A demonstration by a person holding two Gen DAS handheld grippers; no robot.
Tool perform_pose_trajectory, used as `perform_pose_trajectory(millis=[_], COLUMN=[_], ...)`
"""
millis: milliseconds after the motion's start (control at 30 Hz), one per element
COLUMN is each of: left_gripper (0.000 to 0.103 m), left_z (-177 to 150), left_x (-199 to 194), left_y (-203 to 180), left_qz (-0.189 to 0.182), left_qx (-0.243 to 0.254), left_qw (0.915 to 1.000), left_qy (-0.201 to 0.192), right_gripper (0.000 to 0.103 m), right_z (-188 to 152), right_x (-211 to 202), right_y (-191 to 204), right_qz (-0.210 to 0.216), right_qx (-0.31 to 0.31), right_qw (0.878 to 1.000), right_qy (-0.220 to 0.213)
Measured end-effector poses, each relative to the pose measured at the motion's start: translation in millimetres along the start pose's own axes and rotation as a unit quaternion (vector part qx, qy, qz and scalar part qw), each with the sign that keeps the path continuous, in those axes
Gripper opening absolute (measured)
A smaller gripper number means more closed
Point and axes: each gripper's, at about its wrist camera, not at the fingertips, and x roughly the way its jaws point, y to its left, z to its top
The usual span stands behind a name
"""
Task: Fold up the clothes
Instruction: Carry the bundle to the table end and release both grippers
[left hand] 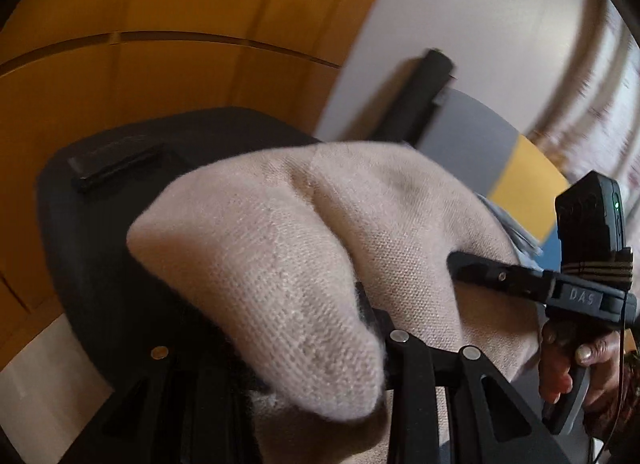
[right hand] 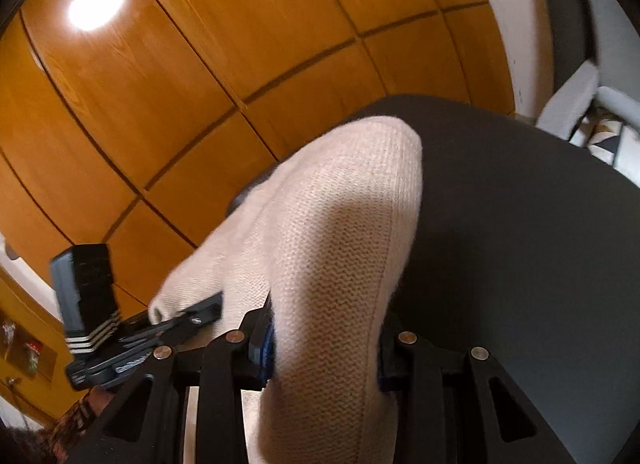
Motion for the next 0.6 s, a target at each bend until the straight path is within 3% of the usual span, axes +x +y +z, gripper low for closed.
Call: perform_pose_trajectory(millis=[67, 167, 233, 300, 367, 400, 433, 533, 600], left_gripper=[0.033, 0.034, 0.035, 0.035, 0.034, 0.033, 0.030, 0.030, 0.030], left_z=[4, 3, -2, -12, -19, -22, -23, -24, -27], left_x=[10, 33, 32, 13, -11, -25, -33, -52, -45], left_y=[21, 57, 77, 84, 84, 77, 67, 31, 22], left_qz=[0.020, 0.049, 0.033, 0.044, 0.066, 0.075, 0.076, 0.084, 0.102], left_qx=[-0.014, -0.046, -0.076, -0.086, -0.083, -0.073, -0.059, 0.017, 0.088], left_qw=[0.9997, 0.9974, 0.9963, 0.9954, 0.9934, 0.9922, 0.9919, 0.9889, 0.9841], left_qy=[-0.006, 0.027, 0.026, -0.004, -0.045, -0.067, -0.082, -0.121, -0.116], right_gripper=[0.039, 0.051, 0.061, 0.061, 0.053, 0.043, 0.039, 0.036, 0.036], right_z=[5, 17, 32, 25, 14, 6, -1, -19, -27], right_x=[23, 65, 86, 58, 24, 11, 2, -1, 15], right_y=[-2, -27, -55, -62, -57, -50, -41, -14, -2], right_qz=[-0.008, -0.061, -0.095, -0.092, -0.089, -0.072, -0.065, -0.056, -0.077], right_qx=[-0.001, 0.017, 0.037, 0.056, 0.047, 0.030, 0.007, -0.052, -0.087], right_qw=[1.000, 0.997, 0.992, 0.994, 0.995, 0.996, 0.997, 0.997, 0.993], right_qy=[0.013, 0.054, 0.070, 0.022, -0.023, -0.030, -0.031, -0.006, 0.023])
